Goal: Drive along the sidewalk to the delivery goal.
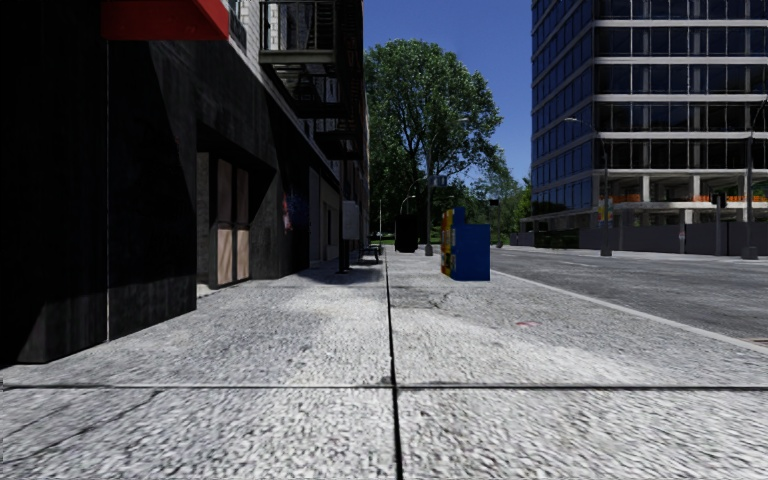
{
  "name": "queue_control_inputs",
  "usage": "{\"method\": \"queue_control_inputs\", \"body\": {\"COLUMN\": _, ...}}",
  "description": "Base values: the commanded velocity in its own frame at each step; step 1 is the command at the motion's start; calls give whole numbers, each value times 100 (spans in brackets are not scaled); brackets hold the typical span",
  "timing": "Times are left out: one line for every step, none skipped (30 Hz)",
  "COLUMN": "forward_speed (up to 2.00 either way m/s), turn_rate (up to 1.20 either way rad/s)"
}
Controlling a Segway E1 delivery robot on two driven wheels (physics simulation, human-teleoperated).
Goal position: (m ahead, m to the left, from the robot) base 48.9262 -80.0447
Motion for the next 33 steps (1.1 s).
{"method": "queue_control_inputs", "body": {"forward_speed": 200, "turn_rate": 0}}
{"method": "queue_control_inputs", "body": {"forward_speed": 200, "turn_rate": 0}}
{"method": "queue_control_inputs", "body": {"forward_speed": 200, "turn_rate": 0}}
{"method": "queue_control_inputs", "body": {"forward_speed": 200, "turn_rate": 0}}
{"method": "queue_control_inputs", "body": {"forward_speed": 200, "turn_rate": 0}}
{"method": "queue_control_inputs", "body": {"forward_speed": 200, "turn_rate": 0}}
{"method": "queue_control_inputs", "body": {"forward_speed": 200, "turn_rate": 0}}
{"method": "queue_control_inputs", "body": {"forward_speed": 200, "turn_rate": 0}}
{"method": "queue_control_inputs", "body": {"forward_speed": 200, "turn_rate": 0}}
{"method": "queue_control_inputs", "body": {"forward_speed": 200, "turn_rate": 0}}
{"method": "queue_control_inputs", "body": {"forward_speed": 200, "turn_rate": 0}}
{"method": "queue_control_inputs", "body": {"forward_speed": 200, "turn_rate": 0}}
{"method": "queue_control_inputs", "body": {"forward_speed": 200, "turn_rate": 0}}
{"method": "queue_control_inputs", "body": {"forward_speed": 200, "turn_rate": 0}}
{"method": "queue_control_inputs", "body": {"forward_speed": 200, "turn_rate": 0}}
{"method": "queue_control_inputs", "body": {"forward_speed": 200, "turn_rate": 0}}
{"method": "queue_control_inputs", "body": {"forward_speed": 200, "turn_rate": 0}}
{"method": "queue_control_inputs", "body": {"forward_speed": 200, "turn_rate": 0}}
{"method": "queue_control_inputs", "body": {"forward_speed": 200, "turn_rate": 0}}
{"method": "queue_control_inputs", "body": {"forward_speed": 200, "turn_rate": 0}}
{"method": "queue_control_inputs", "body": {"forward_speed": 200, "turn_rate": 0}}
{"method": "queue_control_inputs", "body": {"forward_speed": 200, "turn_rate": 0}}
{"method": "queue_control_inputs", "body": {"forward_speed": 200, "turn_rate": 0}}
{"method": "queue_control_inputs", "body": {"forward_speed": 200, "turn_rate": 0}}
{"method": "queue_control_inputs", "body": {"forward_speed": 200, "turn_rate": 0}}
{"method": "queue_control_inputs", "body": {"forward_speed": 200, "turn_rate": 0}}
{"method": "queue_control_inputs", "body": {"forward_speed": 200, "turn_rate": 0}}
{"method": "queue_control_inputs", "body": {"forward_speed": 200, "turn_rate": 0}}
{"method": "queue_control_inputs", "body": {"forward_speed": 200, "turn_rate": 0}}
{"method": "queue_control_inputs", "body": {"forward_speed": 200, "turn_rate": 0}}
{"method": "queue_control_inputs", "body": {"forward_speed": 200, "turn_rate": 0}}
{"method": "queue_control_inputs", "body": {"forward_speed": 200, "turn_rate": 0}}
{"method": "queue_control_inputs", "body": {"forward_speed": 200, "turn_rate": 0}}
